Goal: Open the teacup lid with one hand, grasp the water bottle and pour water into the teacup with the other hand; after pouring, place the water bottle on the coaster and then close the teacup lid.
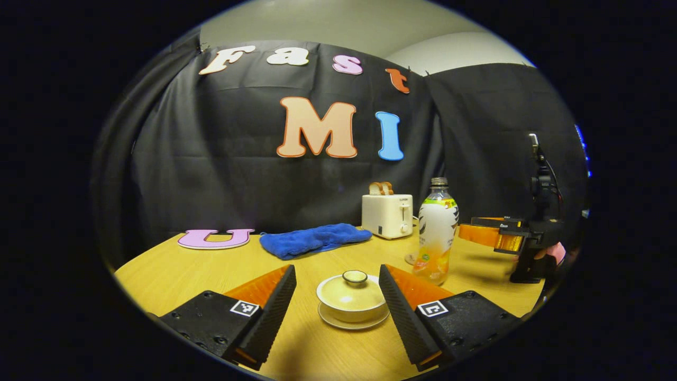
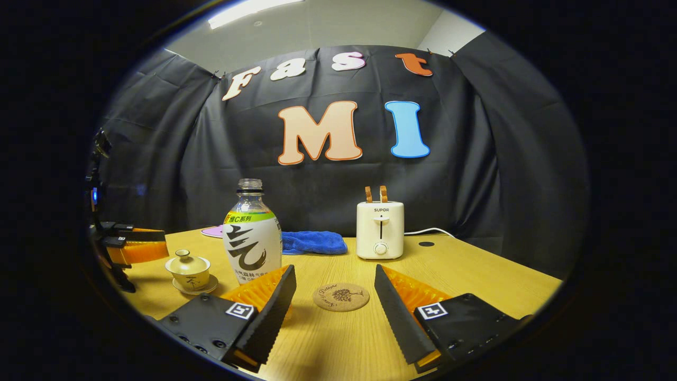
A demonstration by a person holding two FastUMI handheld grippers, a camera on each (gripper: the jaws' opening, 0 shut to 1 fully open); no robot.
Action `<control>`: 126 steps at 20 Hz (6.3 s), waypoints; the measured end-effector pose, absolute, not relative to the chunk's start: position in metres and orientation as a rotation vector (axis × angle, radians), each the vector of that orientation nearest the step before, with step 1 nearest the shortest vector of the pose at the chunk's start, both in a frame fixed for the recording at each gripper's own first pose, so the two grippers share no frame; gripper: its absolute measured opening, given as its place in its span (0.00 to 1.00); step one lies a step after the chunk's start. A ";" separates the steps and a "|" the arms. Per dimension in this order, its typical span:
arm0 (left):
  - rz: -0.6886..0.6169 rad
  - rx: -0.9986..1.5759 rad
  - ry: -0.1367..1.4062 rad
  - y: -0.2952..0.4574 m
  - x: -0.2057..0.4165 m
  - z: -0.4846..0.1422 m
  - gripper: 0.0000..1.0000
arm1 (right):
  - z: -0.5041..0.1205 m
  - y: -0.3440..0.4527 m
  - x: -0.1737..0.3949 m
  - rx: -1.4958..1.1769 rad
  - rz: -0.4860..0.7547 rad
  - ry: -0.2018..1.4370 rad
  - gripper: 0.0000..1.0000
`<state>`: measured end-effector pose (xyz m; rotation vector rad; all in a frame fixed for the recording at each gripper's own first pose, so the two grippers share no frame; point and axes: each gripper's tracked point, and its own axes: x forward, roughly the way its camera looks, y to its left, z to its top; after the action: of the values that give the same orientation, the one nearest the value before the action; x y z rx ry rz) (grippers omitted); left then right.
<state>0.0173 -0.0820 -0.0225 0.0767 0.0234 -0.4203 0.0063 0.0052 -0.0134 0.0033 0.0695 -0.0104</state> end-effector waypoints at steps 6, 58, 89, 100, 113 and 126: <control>-0.465 0.083 0.044 -0.096 0.028 -0.027 0.82 | -0.013 0.006 0.007 0.004 -0.006 0.069 0.95; 0.007 0.098 0.005 0.014 0.027 -0.014 0.29 | -0.024 0.085 0.009 0.021 0.324 0.135 0.92; 0.010 0.093 0.009 0.015 0.027 -0.014 0.29 | 0.027 0.103 0.074 -0.648 0.102 0.115 0.65; 0.009 0.093 0.009 0.016 0.027 -0.015 0.29 | 0.013 0.122 0.079 -1.279 0.089 -0.014 0.64; 0.010 0.092 0.009 0.015 0.027 -0.015 0.29 | 0.000 0.142 0.066 -1.658 0.041 -0.194 0.64; 0.010 0.092 0.009 0.015 0.027 -0.015 0.29 | 0.003 0.151 0.058 -1.845 -0.010 -0.300 0.63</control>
<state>0.0271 0.0146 -0.0150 0.0922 0.0088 0.0102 0.0577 0.1509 0.0028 -1.8449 -0.3004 -0.0103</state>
